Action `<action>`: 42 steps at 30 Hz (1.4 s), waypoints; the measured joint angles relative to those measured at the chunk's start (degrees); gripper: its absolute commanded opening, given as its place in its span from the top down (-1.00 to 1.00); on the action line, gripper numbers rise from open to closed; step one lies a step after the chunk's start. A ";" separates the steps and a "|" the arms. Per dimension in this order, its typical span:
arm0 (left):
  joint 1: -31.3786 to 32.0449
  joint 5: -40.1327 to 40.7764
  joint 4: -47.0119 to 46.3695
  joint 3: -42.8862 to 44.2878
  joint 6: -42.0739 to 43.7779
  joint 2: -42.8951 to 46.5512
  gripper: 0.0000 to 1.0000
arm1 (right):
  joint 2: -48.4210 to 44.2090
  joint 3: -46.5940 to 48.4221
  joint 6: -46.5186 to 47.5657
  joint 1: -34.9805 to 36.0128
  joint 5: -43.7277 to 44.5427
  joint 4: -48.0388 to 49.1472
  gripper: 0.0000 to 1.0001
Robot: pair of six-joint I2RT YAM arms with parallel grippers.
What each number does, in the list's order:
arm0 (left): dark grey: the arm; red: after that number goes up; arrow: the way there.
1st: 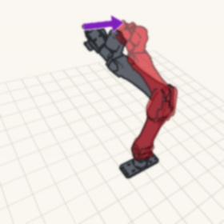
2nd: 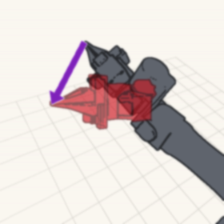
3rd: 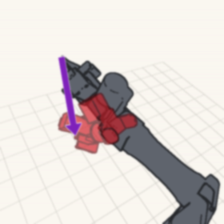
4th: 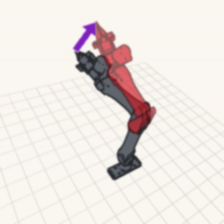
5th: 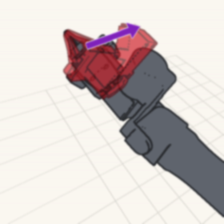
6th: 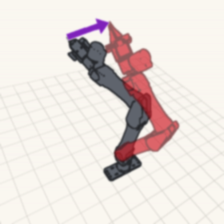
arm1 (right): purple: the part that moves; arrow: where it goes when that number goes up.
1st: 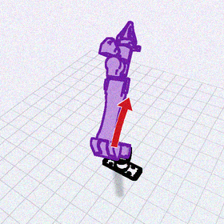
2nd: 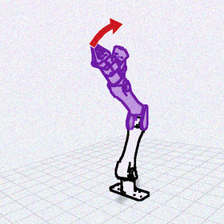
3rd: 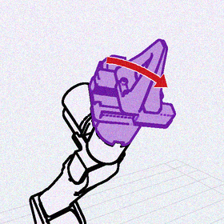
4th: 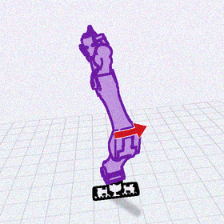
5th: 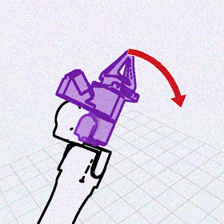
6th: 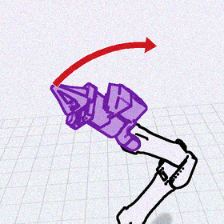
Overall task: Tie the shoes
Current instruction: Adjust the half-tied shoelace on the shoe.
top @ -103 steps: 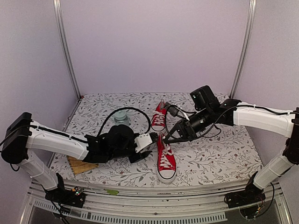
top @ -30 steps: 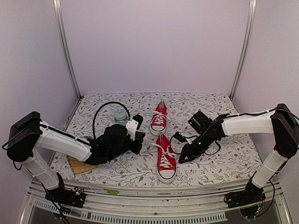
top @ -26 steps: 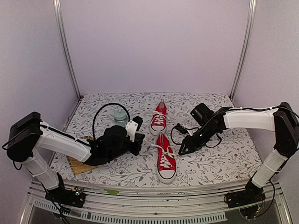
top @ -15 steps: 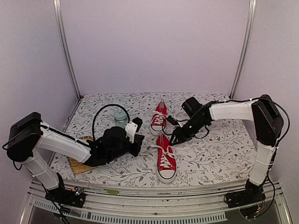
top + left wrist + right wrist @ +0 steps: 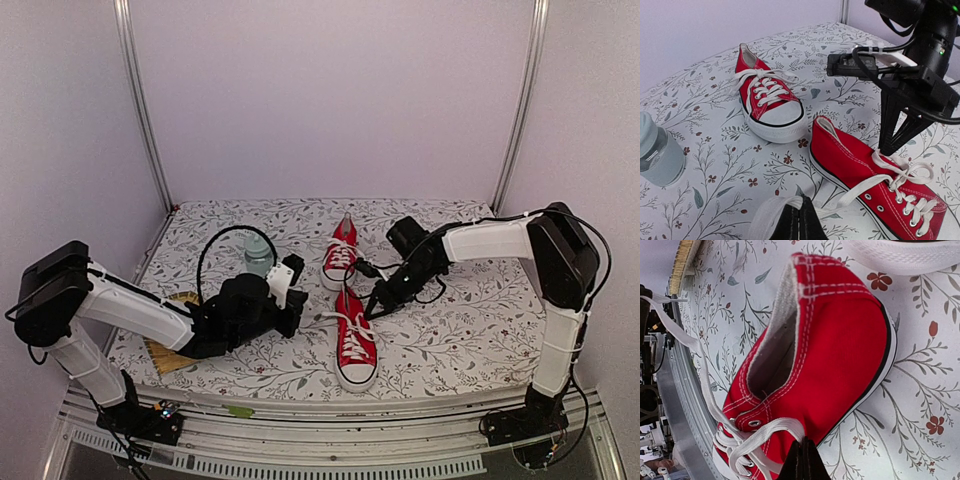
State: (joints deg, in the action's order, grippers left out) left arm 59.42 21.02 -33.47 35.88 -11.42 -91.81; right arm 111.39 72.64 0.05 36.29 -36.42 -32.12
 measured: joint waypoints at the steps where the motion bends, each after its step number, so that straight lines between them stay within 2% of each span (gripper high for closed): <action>1: 0.00 0.00 -0.02 0.00 0.04 0.00 1.00 | -0.13 -0.09 -0.11 -0.02 0.35 0.02 0.98; 6: 0.04 0.00 -0.07 0.00 0.26 0.00 1.00 | -3.85 -1.05 -0.74 -0.33 3.06 -0.20 0.98; 13: 0.04 -0.24 -0.07 0.00 0.46 0.00 1.00 | -15.67 -1.97 -3.48 -0.63 7.37 0.52 0.99; 21: 0.13 -0.81 0.00 0.09 0.76 -0.02 1.00 | -24.59 -6.78 -8.33 -0.74 16.41 1.40 0.99; 29: 3.41 1.57 0.98 0.39 3.04 0.55 1.00 | -25.14 -8.26 -12.72 -0.74 29.16 0.04 0.99; 33: 4.83 2.93 2.99 -0.07 2.56 5.33 1.00 | -24.63 -8.26 -13.38 -1.03 33.70 -1.55 0.99; 37: 4.94 4.46 2.93 -1.44 1.88 10.71 1.00 | -24.63 -8.63 -14.16 -3.32 35.19 -1.81 0.98; 42: 4.96 5.53 4.35 -1.99 1.99 11.17 1.00 | -23.39 -10.86 -14.73 -5.81 33.90 -1.81 0.99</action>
State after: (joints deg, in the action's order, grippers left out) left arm 64.38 26.55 -29.12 33.89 -9.43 -80.64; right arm 88.01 61.78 -14.68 30.48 -2.52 -33.93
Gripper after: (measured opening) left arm 0.005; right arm 0.008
